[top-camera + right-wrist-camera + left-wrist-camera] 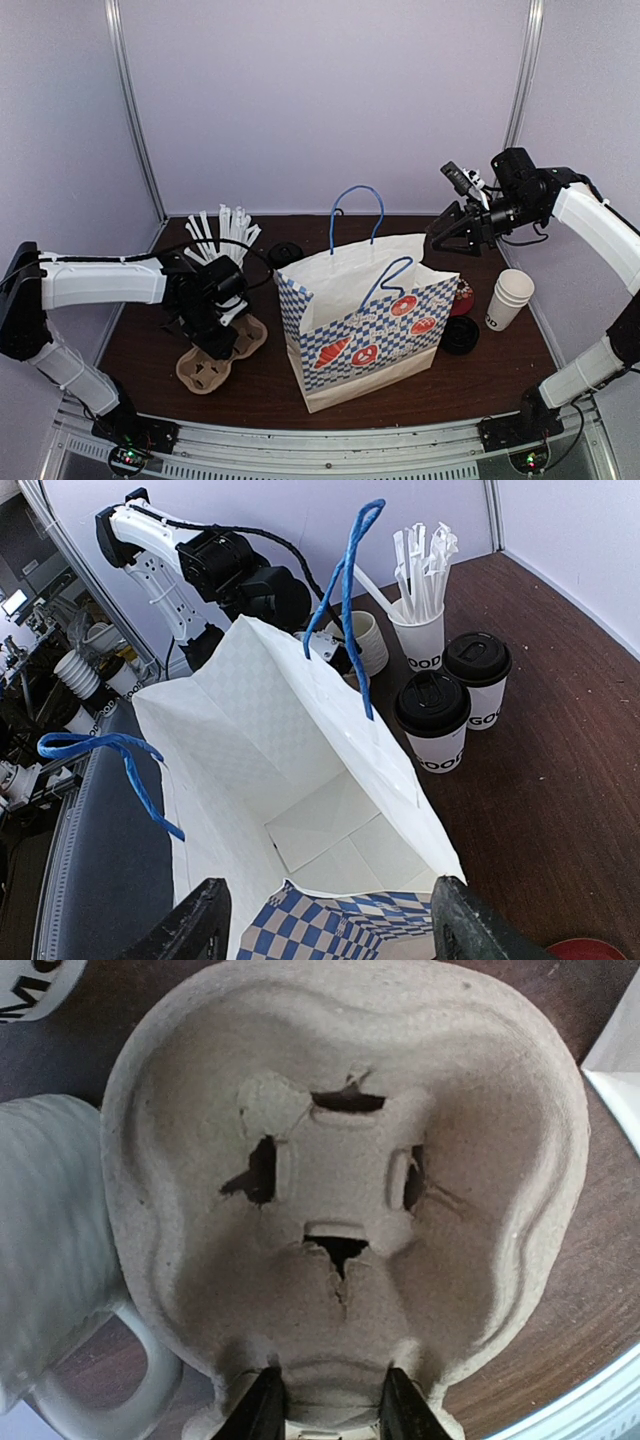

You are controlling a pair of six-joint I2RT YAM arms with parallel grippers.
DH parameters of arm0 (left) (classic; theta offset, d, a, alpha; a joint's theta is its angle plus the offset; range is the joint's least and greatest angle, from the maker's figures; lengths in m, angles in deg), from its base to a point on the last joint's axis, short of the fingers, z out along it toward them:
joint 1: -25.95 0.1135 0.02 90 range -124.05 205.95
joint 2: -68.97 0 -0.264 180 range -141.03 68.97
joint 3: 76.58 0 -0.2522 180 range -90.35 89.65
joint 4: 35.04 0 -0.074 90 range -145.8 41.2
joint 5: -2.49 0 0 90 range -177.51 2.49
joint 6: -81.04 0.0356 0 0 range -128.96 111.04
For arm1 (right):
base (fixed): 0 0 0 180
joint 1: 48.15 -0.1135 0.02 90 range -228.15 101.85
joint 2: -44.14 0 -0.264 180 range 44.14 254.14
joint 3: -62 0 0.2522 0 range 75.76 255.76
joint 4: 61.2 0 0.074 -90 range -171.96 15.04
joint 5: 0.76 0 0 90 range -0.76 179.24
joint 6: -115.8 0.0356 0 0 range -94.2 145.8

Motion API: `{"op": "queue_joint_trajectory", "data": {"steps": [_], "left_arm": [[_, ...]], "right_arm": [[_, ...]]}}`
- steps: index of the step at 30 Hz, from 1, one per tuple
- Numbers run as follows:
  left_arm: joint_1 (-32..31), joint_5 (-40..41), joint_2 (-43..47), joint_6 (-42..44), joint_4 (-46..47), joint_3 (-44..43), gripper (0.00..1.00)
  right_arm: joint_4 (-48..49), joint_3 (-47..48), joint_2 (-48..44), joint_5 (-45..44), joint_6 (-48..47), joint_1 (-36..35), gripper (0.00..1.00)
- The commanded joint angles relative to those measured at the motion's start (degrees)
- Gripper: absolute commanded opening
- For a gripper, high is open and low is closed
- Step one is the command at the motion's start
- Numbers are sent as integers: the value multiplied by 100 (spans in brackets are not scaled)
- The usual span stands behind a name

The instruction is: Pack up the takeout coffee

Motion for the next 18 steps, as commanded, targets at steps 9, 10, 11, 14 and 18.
{"op": "queue_joint_trajectory", "data": {"steps": [9,10,11,14,18], "left_arm": [[16,-595,1078,77,-658,-1248,28],[14,-613,1128,103,-723,-1392,28],[14,-606,1171,131,-801,-1534,29],[6,-540,1274,212,-1022,-1962,29],[5,-336,1432,361,-1343,-2512,29]], "right_arm": [[-586,902,92,-407,-300,38,72],[-653,1064,156,-418,-316,38,72],[-692,1209,219,-411,-305,38,72],[-687,1593,467,-511,-164,-122,74],[-1110,2297,947,-864,-308,-638,78]]}}
